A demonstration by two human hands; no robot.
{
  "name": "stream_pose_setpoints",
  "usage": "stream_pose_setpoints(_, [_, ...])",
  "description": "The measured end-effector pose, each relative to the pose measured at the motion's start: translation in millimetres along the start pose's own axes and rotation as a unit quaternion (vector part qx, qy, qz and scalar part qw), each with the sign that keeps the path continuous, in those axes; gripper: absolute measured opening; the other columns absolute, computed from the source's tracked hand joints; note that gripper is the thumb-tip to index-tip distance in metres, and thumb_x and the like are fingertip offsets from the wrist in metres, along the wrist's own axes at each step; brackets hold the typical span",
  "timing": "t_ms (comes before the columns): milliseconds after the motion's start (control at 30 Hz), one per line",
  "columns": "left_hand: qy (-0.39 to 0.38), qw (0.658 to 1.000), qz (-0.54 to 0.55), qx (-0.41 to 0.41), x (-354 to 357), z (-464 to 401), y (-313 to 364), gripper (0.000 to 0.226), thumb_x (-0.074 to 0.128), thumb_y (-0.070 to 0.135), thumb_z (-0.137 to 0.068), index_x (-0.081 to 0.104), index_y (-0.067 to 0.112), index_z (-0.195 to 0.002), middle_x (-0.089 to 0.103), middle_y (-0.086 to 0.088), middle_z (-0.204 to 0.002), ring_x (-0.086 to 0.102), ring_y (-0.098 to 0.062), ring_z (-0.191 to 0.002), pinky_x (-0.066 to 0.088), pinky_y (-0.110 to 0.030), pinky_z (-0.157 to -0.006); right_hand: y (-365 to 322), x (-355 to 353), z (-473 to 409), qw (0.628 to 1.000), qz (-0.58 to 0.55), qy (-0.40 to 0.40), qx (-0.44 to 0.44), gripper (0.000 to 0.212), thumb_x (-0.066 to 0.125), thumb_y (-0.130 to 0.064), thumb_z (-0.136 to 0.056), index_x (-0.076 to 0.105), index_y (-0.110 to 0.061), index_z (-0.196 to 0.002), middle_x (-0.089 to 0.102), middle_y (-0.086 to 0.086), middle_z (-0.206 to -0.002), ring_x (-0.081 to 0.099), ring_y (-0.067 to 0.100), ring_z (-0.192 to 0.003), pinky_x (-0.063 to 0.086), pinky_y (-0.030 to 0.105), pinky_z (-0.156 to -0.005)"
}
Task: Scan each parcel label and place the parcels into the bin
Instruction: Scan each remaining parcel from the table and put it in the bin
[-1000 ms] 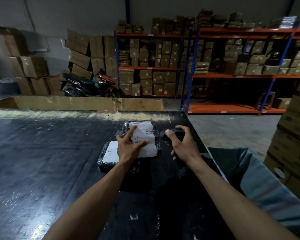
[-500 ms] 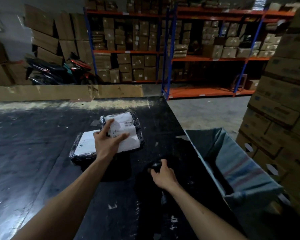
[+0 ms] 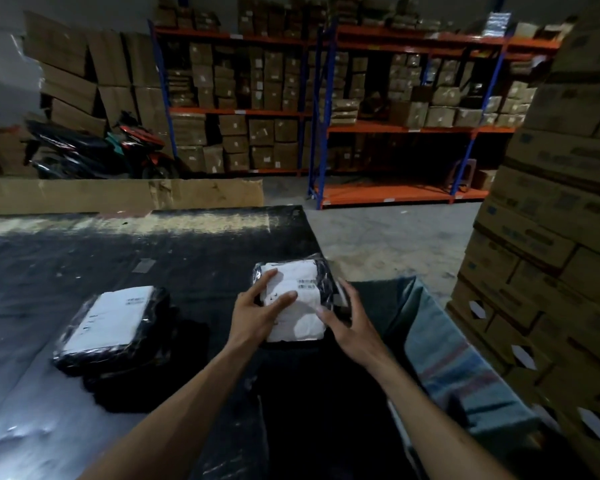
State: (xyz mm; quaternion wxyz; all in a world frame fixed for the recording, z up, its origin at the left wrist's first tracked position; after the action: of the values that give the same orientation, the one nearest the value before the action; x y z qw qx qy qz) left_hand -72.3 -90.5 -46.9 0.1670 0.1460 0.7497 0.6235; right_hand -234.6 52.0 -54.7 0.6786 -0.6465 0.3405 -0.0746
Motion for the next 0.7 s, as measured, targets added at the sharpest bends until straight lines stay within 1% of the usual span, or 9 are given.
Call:
stream_pose_setpoints(67, [-0.031,0.999,0.019,-0.005,49,-3,3,0.035,0.078,0.051,-0.073,0.071,0.051,-0.107,0.076,0.015,-0.108,0.07,0.008,-0.087,0.053,-0.012,-0.068,13,-21,-11,0.999,-0.053,-0.001,-0.003,0.073,0.072,-0.058,-0.086,0.031,-0.052,-0.147,0.047,-0.011,-0.153,0.049,0.001,-0.136,0.041,0.026,-0.114])
stream_pose_setpoints(167, [-0.097,0.995,0.019,-0.02,123,-11,0,0.036,0.057,0.06,-0.087,0.064,0.047,-0.119,0.065,0.012,-0.127,0.06,0.025,-0.09,0.045,0.0,-0.069,44,-76,-27,0.994,-0.075,0.077,0.005,0.068,0.076,-0.042,-0.091,0.036,-0.048,-0.145,0.056,-0.024,-0.133,0.055,-0.026,-0.109,0.044,-0.001,-0.089])
stream_pose_setpoints(233, [-0.162,0.985,-0.019,-0.057,168,-15,-14,0.042,0.04,0.074,-0.091,0.059,0.056,-0.124,0.063,0.015,-0.13,0.06,0.021,-0.099,0.048,-0.003,-0.08,70,-114,-35,0.991,-0.078,0.099,0.032,0.071,0.078,-0.041,-0.089,0.041,-0.041,-0.15,0.058,-0.026,-0.124,0.06,-0.017,-0.107,0.05,0.012,-0.096])
stream_pose_setpoints(267, [-0.187,0.979,-0.035,-0.073,187,-16,-26,0.051,0.032,0.077,-0.092,0.05,0.057,-0.134,0.059,0.009,-0.137,0.06,0.008,-0.114,0.049,-0.014,-0.096,85,-131,-39,0.991,-0.076,0.096,0.05,0.073,0.078,-0.04,-0.089,0.041,-0.038,-0.152,0.057,-0.024,-0.125,0.06,-0.006,-0.112,0.05,0.022,-0.101])
stream_pose_setpoints(300, [-0.2,0.973,-0.077,-0.081,202,-19,-40,0.057,0.027,0.078,-0.092,0.037,0.057,-0.144,0.051,0.0,-0.146,0.054,-0.009,-0.13,0.041,-0.029,-0.112,101,-148,-44,0.991,-0.067,0.09,0.068,0.073,0.078,-0.039,-0.09,0.041,-0.036,-0.153,0.053,-0.022,-0.129,0.055,0.0,-0.118,0.047,0.027,-0.103])
stream_pose_setpoints(367, [-0.214,0.938,-0.262,-0.077,219,-25,-71,0.064,0.02,0.077,-0.092,0.015,0.055,-0.152,0.032,-0.016,-0.156,0.031,-0.035,-0.145,0.021,-0.044,-0.122,138,-174,-52,0.992,-0.04,0.071,0.093,0.073,0.076,-0.038,-0.091,0.04,-0.033,-0.154,0.047,-0.018,-0.136,0.045,0.004,-0.125,0.04,0.028,-0.101])
stream_pose_setpoints(467, [-0.234,0.847,-0.477,-0.026,235,-24,-113,0.066,0.014,0.066,-0.099,-0.002,0.041,-0.158,-0.004,-0.011,-0.168,-0.006,-0.032,-0.155,-0.008,-0.051,-0.123,203,-188,-59,0.988,-0.001,0.023,0.15,0.075,0.077,-0.034,-0.092,0.038,-0.028,-0.156,0.049,-0.007,-0.147,0.045,0.007,-0.126,0.039,0.027,-0.1])
stream_pose_setpoints(533, [-0.223,0.8,-0.556,0.023,241,-23,-130,0.066,0.012,0.059,-0.102,-0.004,0.031,-0.16,-0.011,-0.006,-0.168,-0.013,-0.027,-0.154,-0.013,-0.051,-0.122,251,-182,-59,0.98,0.025,-0.039,0.196,0.077,0.077,-0.032,-0.092,0.037,-0.025,-0.157,0.048,-0.002,-0.153,0.048,0.011,-0.128,0.041,0.027,-0.1])
stream_pose_setpoints(700, [-0.192,0.78,-0.593,0.053,242,-26,-141,0.072,-0.001,0.055,-0.096,0.005,0.023,-0.16,-0.008,-0.001,-0.168,-0.011,-0.019,-0.155,-0.01,-0.049,-0.124,337,-134,-50,0.935,0.07,-0.186,0.294,0.083,0.075,-0.031,-0.094,0.03,-0.024,-0.162,0.043,0.006,-0.159,0.046,0.026,-0.142,0.041,0.037,-0.116])
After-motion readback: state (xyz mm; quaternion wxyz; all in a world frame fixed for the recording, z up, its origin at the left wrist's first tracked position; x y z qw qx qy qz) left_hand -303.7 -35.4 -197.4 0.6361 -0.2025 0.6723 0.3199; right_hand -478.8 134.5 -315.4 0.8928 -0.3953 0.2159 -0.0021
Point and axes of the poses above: each hand's wrist, its own z-axis away from the middle knuckle, its own x-axis out of the palm, y = z × x, the point moved 8 cm from there along -z, towards the middle knuckle
